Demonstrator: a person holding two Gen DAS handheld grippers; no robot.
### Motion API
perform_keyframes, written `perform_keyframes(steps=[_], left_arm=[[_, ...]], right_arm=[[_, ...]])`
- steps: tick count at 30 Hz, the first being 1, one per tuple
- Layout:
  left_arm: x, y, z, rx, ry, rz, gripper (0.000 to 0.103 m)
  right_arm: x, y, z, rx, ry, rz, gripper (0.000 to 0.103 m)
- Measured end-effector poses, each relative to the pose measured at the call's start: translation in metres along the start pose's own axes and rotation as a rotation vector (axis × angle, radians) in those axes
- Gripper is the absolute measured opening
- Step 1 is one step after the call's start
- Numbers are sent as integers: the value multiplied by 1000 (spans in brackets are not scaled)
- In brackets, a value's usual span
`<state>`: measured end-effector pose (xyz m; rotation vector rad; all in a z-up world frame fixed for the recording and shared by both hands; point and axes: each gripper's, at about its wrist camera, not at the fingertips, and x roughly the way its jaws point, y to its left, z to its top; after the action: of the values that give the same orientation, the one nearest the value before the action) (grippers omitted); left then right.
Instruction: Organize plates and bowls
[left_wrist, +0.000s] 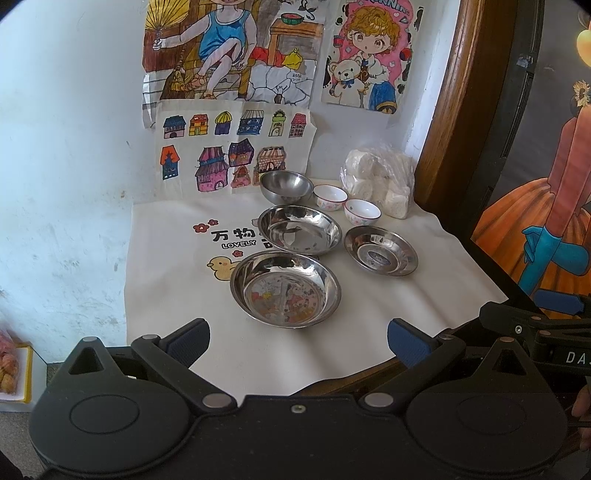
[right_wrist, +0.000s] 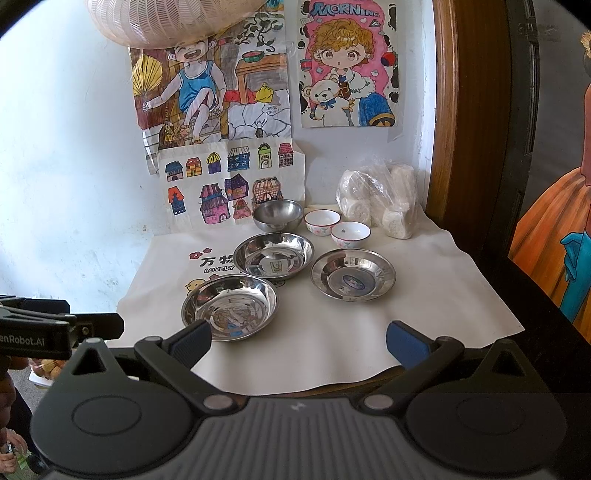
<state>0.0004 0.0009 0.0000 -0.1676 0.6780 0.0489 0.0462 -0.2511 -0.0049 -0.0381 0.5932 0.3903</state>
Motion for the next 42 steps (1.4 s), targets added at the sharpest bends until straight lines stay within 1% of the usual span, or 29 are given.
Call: perform_keyframes(steps=[6,23,25,29,35,42], left_arm=[[8,-9,-6,2,0,-1,102],[7,-7,-5,-1,3,-1,102],[13,-11,-10,-2,5,-1,102],[17,-15,-16,-7,8,0,102],[18,-5,-11,-19,18,-8,102],[21,-2,-10,-22,32,-11,102]], right_arm=[[0,0,0,1,0,-1,103],[3,2,0,1,1,-1,103],[6,-1,-5,0,4,1,103],[6,-1,-3,-2,9,2,103],[11,4,0,-5,15,-1,103],[15,6,1,-2,27,-6,103]])
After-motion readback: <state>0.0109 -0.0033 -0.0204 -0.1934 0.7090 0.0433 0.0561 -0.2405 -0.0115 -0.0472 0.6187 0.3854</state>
